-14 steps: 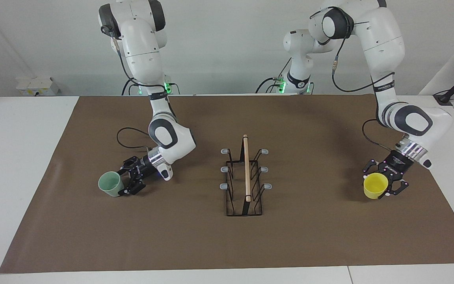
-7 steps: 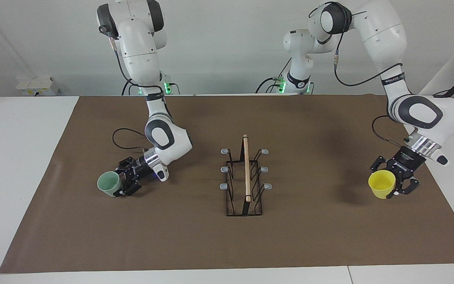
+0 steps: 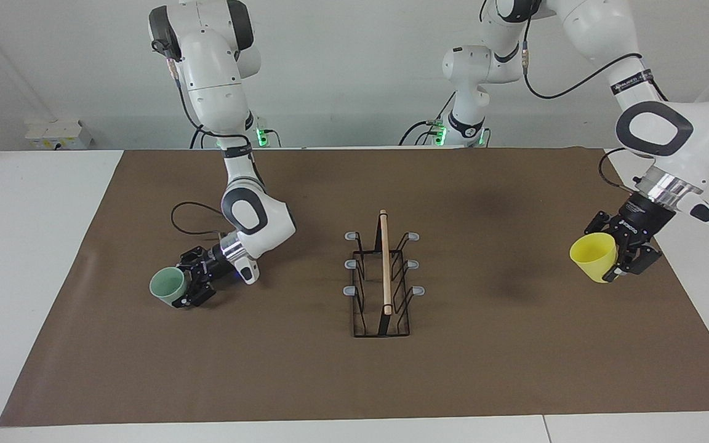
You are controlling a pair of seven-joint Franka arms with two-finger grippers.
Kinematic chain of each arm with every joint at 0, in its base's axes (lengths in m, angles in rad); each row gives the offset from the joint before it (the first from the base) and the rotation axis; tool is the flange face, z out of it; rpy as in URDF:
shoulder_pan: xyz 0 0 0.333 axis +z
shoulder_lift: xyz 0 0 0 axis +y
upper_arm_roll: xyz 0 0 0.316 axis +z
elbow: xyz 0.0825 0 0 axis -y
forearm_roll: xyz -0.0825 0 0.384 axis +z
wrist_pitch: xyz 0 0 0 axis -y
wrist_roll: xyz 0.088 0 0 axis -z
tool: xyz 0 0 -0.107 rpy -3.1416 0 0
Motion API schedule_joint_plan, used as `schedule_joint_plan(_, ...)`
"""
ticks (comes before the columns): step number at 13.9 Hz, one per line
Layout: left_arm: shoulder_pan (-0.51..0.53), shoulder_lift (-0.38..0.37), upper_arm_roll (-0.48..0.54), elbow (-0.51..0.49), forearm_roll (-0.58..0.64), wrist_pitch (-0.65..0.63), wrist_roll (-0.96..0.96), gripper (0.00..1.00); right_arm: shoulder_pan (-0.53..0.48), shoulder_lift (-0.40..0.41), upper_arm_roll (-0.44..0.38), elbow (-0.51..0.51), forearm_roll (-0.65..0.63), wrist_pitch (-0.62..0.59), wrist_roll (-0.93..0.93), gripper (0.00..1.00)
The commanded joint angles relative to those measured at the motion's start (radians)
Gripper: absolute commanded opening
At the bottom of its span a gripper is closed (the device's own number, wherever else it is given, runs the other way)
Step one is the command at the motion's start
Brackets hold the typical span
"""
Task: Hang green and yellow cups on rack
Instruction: 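Lift and tilt the yellow cup with the left gripper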
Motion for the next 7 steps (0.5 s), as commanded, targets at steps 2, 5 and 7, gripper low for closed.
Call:
schedule_joint_plan(2, 0.002, -0.09, -0.115, -0.051, 0.207, 0.007, -0.056, 0.0, -0.021, -0.015, 0.008, -0.024, -0.046, 0.034, 0.027, 0.86)
schedule_joint_plan(5, 0.002, -0.158, -0.211, -0.092, 0.348, 0.023, -0.124, 0.0, -0.021, -0.015, 0.008, -0.026, -0.052, 0.034, 0.027, 0.58)
schedule_joint_plan(7, 0.002, -0.172, -0.292, -0.102, 0.471, 0.035, -0.185, 0.0, -0.021, -0.015, 0.008, -0.026, -0.052, 0.034, 0.027, 0.54)
